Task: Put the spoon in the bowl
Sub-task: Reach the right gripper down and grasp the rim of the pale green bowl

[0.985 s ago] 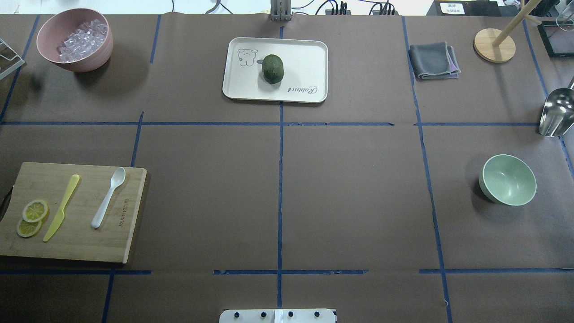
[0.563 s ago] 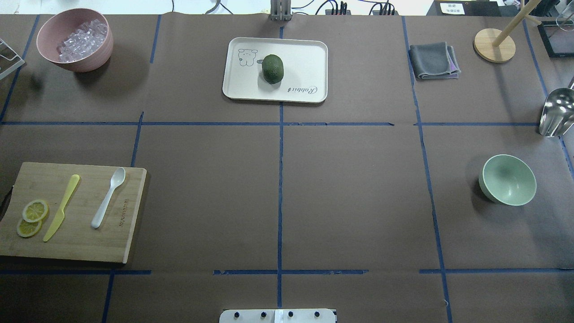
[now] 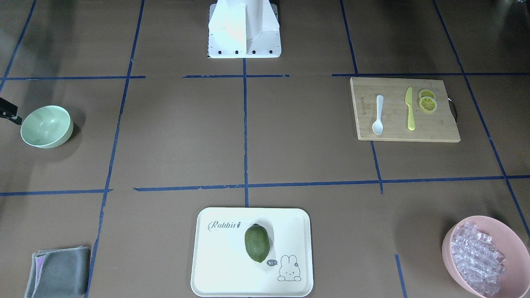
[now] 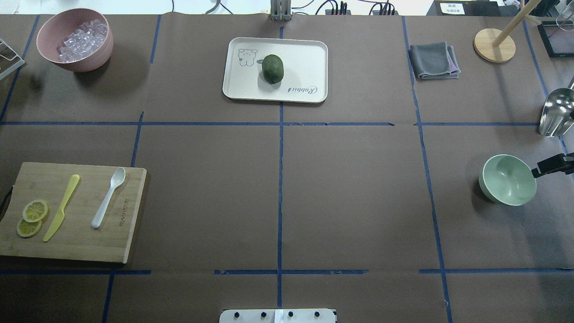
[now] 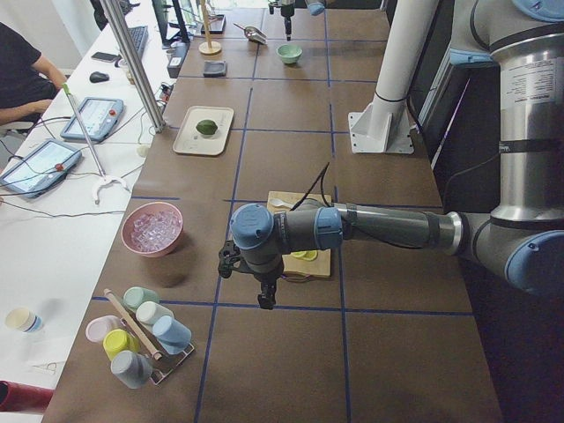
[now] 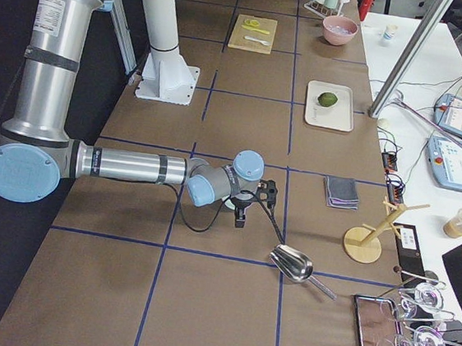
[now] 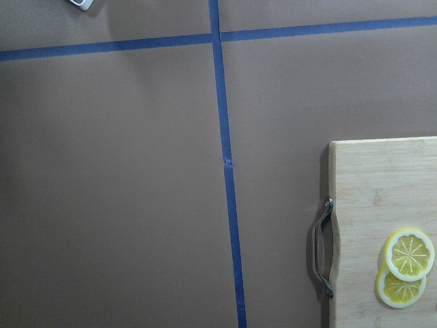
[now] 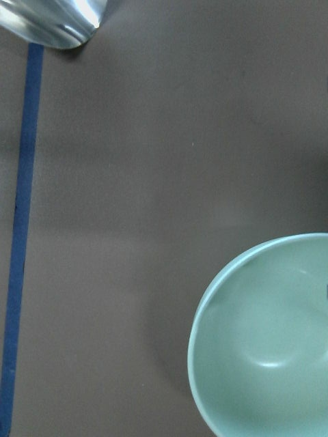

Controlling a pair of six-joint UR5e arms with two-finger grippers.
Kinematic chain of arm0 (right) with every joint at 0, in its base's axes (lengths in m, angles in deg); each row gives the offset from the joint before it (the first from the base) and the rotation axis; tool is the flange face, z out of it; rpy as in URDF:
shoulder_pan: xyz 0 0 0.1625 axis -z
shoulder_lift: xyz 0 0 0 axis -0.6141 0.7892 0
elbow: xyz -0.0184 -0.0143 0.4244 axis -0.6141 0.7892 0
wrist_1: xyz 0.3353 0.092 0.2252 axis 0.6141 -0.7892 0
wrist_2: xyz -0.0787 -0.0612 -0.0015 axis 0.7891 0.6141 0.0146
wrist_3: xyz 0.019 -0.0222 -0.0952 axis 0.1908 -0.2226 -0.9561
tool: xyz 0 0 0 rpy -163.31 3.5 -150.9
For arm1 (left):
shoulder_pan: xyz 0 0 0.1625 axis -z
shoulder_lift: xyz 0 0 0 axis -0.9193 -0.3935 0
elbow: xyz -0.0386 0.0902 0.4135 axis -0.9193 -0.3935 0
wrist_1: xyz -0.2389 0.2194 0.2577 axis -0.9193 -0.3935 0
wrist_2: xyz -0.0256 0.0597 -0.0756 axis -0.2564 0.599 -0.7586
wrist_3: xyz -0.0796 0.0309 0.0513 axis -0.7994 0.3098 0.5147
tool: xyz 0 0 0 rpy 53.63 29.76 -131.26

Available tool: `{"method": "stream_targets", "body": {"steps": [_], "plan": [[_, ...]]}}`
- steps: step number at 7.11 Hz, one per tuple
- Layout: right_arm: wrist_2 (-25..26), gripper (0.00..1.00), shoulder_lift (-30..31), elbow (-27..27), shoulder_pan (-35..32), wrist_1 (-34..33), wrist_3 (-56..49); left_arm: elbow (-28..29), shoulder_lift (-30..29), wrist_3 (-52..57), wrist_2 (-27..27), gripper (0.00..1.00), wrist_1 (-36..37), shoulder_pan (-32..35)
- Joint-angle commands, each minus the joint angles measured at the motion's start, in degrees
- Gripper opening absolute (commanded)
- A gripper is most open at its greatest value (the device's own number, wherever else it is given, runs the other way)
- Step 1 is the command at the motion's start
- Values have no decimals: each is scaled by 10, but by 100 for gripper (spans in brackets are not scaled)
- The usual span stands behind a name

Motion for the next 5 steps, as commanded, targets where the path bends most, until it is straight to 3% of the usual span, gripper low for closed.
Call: {"method": "stream_targets", "body": {"steps": [1, 2, 3, 4, 5], "plan": [[18, 95, -1, 18, 50, 80, 90, 0, 0, -1, 0, 100, 0, 0], [36, 91, -3, 24, 68, 81, 93, 0, 0, -1, 0, 100, 0, 0], [37, 49, 0, 24, 68, 81, 89, 0, 0, -1, 0, 100, 0, 0], [36, 0, -2, 26, 68, 78, 89, 0, 0, -1, 0, 100, 0, 0], [36, 0, -1, 23, 67, 79, 89, -1, 0, -1, 0, 100, 0, 0]]}}
